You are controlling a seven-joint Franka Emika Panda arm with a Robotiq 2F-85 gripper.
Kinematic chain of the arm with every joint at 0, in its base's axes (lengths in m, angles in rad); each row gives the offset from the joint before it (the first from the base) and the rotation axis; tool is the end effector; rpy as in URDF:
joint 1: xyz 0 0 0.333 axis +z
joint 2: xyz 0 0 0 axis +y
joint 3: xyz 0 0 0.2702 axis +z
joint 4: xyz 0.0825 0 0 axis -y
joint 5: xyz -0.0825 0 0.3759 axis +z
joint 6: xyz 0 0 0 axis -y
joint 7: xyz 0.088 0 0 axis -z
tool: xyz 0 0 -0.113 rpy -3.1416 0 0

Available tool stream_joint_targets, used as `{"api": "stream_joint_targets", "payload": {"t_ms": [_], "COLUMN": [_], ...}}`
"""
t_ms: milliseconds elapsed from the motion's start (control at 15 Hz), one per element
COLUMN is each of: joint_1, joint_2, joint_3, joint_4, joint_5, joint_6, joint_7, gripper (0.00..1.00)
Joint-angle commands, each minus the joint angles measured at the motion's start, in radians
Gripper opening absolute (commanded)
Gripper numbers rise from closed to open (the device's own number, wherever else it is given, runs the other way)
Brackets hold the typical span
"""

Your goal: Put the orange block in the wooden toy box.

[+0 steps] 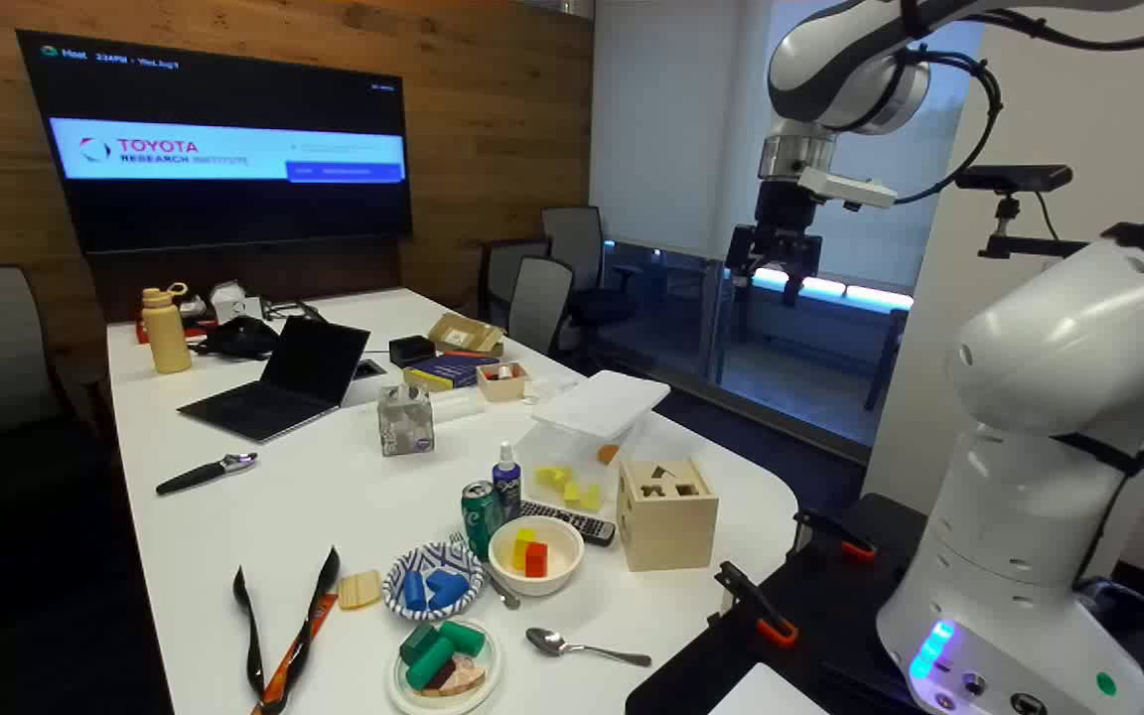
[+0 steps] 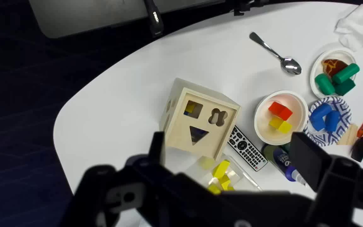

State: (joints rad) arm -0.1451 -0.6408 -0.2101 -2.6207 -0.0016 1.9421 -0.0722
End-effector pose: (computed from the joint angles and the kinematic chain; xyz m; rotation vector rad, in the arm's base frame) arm 0.3460 -0.1221 0.4044 -2.9895 0.3583 0.0357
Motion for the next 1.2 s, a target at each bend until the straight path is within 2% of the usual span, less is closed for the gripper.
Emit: {"api": "stream_joint_targets", "payload": {"t_ms": [0,200,467,867,1133], "joint_1": [-0.011,-0.011,0.025,0.158,0.224], "joint_2": [0.002,0.002,0.111,0.444,0.702], "joint_3": [0.010,0.010,0.068,0.245,0.346], "joint_4": [0.002,0.002,0.000,0.051,0.124], "joint_5": [0.007,0.007,0.076,0.243,0.219], "joint_6": [-0.002,-0.002,0.082,0.323,0.554], "joint_7": [-0.006,-0.006,0.099,0.288,0.474], "gripper": [1.00,1.00,1.00,1.00,1.00]}}
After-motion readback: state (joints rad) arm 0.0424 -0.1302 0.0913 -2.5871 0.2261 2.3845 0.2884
